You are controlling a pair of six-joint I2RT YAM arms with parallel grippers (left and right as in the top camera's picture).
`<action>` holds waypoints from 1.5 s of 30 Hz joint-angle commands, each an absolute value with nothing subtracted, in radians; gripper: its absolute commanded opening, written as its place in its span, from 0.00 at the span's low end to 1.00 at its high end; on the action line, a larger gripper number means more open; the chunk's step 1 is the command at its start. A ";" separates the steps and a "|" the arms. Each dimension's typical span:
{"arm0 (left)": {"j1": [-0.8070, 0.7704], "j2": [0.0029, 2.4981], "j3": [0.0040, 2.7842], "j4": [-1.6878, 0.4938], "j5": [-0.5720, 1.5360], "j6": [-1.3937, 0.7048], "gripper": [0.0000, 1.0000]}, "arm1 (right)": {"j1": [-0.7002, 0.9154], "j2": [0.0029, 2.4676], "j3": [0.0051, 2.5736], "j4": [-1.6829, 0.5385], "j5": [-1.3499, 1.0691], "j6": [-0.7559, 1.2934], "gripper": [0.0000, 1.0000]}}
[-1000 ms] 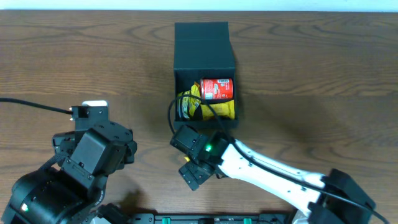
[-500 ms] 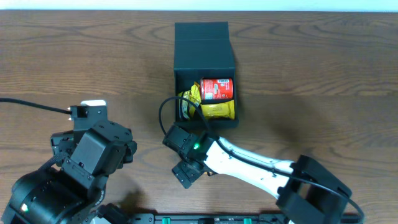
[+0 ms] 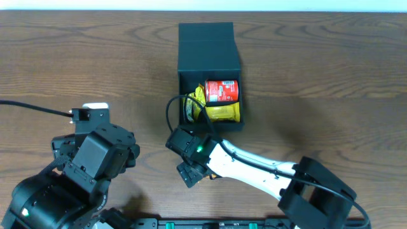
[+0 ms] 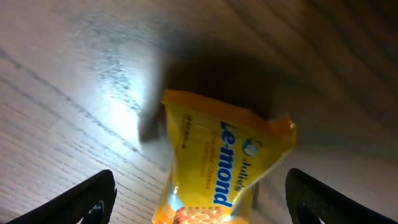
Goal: Pack container
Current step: 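Grasp the yellow Le-mond packet in front of the box with right gripper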
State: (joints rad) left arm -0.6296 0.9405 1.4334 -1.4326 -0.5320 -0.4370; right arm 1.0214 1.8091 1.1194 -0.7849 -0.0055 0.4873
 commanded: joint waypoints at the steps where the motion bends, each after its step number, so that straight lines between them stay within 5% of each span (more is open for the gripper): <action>1: -0.628 0.942 1.425 -1.436 -0.561 -0.422 0.95 | 1.005 1.814 1.116 -0.785 0.021 0.580 0.87; 17: -0.628 0.942 1.425 -1.439 -0.561 -0.422 0.95 | 1.005 1.814 1.047 -0.694 0.026 0.668 0.85; 45: -0.628 0.942 1.425 -1.439 -0.561 -0.422 0.95 | 1.000 1.812 1.047 -0.650 0.037 0.669 0.47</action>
State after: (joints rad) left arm -0.6296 0.9405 1.4334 -1.4345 -0.5320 -0.4370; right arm 1.0111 1.8091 1.0470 -0.6529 0.0193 0.6655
